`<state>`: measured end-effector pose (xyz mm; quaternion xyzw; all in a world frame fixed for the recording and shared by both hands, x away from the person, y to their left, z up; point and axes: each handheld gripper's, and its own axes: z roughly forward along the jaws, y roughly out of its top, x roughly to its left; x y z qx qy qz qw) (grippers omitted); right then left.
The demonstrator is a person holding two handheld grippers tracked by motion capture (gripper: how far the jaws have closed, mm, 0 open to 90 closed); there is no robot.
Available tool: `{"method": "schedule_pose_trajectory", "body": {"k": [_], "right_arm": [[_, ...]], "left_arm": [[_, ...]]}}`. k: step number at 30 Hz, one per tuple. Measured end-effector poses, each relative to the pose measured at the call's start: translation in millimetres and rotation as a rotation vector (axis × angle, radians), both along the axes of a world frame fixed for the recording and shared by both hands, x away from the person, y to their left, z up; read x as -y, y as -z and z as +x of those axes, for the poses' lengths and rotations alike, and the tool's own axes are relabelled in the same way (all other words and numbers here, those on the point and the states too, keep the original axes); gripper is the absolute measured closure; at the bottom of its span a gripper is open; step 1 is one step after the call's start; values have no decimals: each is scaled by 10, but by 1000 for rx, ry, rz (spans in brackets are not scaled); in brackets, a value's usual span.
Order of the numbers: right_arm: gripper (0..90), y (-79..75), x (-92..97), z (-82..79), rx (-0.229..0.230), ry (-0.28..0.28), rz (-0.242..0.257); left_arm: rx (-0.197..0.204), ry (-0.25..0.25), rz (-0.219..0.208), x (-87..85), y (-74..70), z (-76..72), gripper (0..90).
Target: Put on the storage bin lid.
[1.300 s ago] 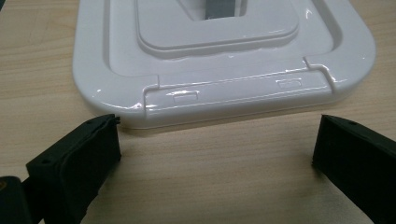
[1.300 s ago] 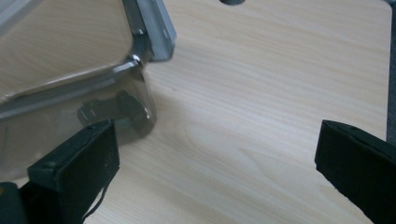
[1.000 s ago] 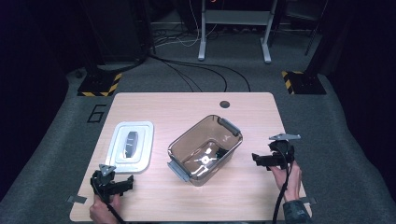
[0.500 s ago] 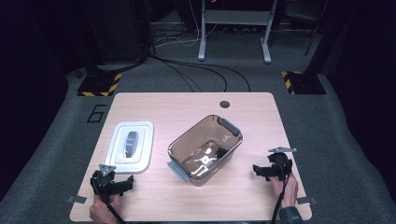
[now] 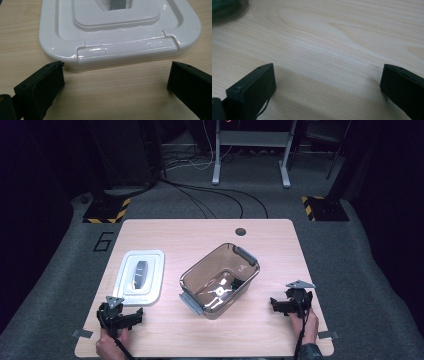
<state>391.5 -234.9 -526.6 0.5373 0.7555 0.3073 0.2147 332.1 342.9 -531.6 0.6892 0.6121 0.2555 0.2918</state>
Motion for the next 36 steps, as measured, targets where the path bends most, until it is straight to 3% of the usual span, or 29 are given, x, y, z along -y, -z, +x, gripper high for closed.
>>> {"method": "schedule_pose_trajectory", "body": {"k": [14, 20, 23, 28, 30, 36], "right_arm": [[0, 7, 7, 10, 8, -22, 1], [0, 7, 2, 20, 8, -23, 0], [0, 7, 1, 19, 9, -21, 1], [0, 7, 3, 20, 9, -23, 0], [0, 7, 4, 21, 8, -24, 0], [0, 7, 4, 21, 8, -24, 0]], "left_arm": [[-1, 17, -1, -11, -1, -5, 2], [1, 68, -1, -38, 1, -67, 2], [-9, 60, 0, -27, -12, -93, 4], [17, 66, -87, -41, -103, -128, 20], [32, 71, -92, -41, -166, -99, 21], [21, 83, -82, -21, -271, 16, 25]]}}
